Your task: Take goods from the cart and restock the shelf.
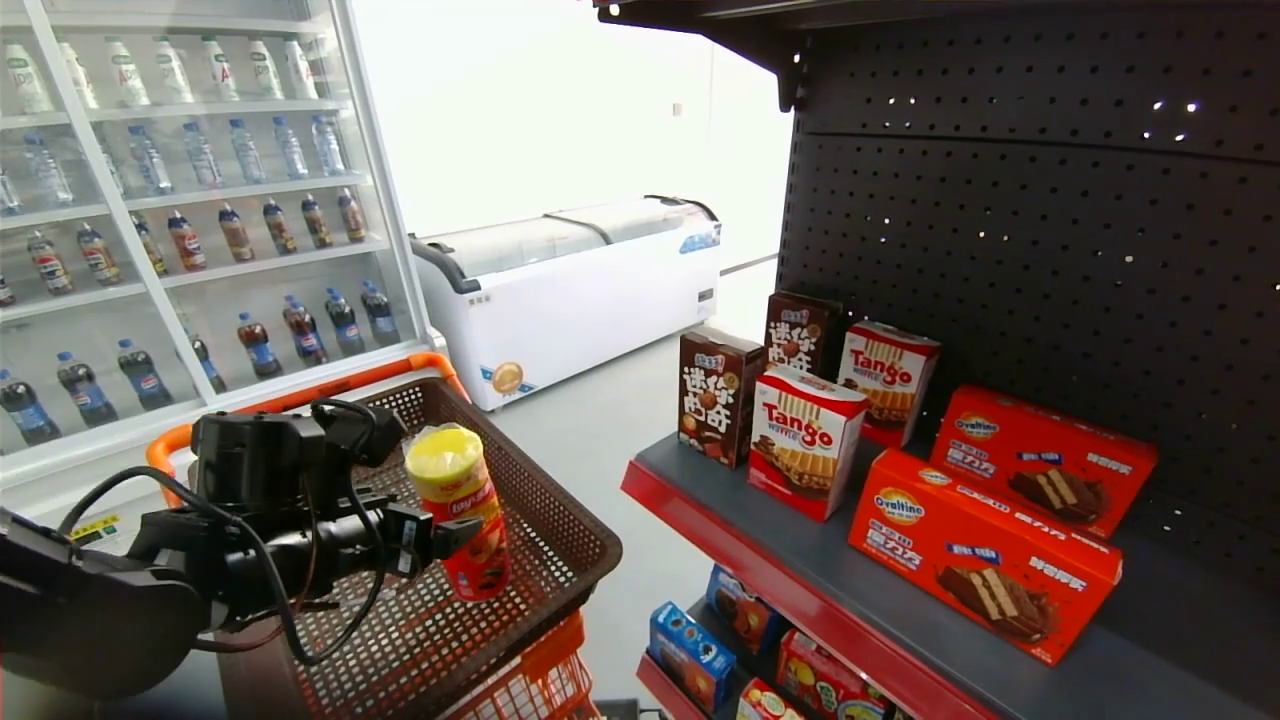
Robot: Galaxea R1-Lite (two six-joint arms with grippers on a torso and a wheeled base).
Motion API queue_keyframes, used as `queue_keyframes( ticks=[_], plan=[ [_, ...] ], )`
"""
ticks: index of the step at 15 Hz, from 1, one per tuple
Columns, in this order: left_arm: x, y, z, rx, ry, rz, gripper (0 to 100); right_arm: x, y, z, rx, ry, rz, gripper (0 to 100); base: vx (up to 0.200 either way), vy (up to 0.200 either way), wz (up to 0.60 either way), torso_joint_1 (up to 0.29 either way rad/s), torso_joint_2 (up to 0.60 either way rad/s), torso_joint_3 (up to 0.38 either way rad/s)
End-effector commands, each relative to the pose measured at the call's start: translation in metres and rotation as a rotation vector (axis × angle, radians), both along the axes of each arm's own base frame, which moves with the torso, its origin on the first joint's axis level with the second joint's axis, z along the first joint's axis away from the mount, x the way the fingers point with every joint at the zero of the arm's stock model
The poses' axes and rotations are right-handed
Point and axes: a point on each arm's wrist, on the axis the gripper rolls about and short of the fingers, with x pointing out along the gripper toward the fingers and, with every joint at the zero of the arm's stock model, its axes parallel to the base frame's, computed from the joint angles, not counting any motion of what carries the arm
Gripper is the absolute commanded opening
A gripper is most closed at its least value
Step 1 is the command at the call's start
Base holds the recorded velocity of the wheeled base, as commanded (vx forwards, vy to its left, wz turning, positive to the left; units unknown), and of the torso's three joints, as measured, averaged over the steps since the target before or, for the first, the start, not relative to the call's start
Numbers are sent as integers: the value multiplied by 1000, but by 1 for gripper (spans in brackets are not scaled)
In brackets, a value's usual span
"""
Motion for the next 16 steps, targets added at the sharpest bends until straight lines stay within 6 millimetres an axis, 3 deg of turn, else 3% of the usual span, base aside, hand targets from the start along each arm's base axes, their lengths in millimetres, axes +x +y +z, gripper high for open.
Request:
queue_keyframes(
  ticks=[1, 16],
  plan=[
    [11, -1, -23, 5, 41, 1, 100, 0, 0, 0, 0, 2, 0, 100, 0, 0, 0, 0, 0, 0],
    [31, -2, -83, -4, -90, 12, 100, 0, 0, 0, 0, 2, 0, 100, 0, 0, 0, 0, 0, 0]
  ],
)
